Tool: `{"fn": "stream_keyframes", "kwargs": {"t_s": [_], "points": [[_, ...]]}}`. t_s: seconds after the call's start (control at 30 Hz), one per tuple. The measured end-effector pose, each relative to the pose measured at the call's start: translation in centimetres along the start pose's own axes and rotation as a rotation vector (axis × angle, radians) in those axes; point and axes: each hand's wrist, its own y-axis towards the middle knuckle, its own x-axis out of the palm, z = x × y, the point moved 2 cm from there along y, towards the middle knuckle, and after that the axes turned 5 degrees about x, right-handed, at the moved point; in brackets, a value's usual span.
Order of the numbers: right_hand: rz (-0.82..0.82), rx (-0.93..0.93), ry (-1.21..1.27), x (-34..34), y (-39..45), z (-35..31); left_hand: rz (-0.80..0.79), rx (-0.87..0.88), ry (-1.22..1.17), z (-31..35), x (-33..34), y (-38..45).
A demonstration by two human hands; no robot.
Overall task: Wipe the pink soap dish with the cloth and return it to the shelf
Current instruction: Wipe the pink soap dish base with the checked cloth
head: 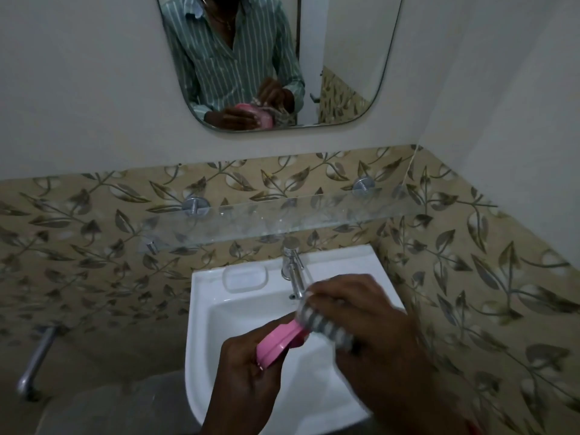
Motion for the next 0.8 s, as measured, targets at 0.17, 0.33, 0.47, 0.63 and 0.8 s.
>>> {"fn": "stream_keyframes", "kwargs": {"t_s": [0.17, 0.33, 0.47, 0.63, 0.8], "points": [[0.063, 0.213, 0.164, -0.9, 0.0, 1.2, 0.047, -0.014, -0.057, -0.1, 0.1, -0.5], [0.04, 0.571, 0.586, -1.0, -0.2, 2.8, 0.148, -0.023, -0.074, 0.6, 0.5, -0.6], [0.043, 0.547, 0.542, -0.4, -0.8, 2.6, 0.156, -0.123, -0.058, 0.7, 0.9, -0.8], [0.136, 0.283, 0.131, -0.8, -0.7, 2.5, -0.157, -0.24, -0.114, 1.1, 1.0, -1.0], [-0.003, 0.094, -0.1, 0.1, -1.0, 1.5, -0.329, -0.315, -0.299, 1.7, 2.4, 0.0]]}}
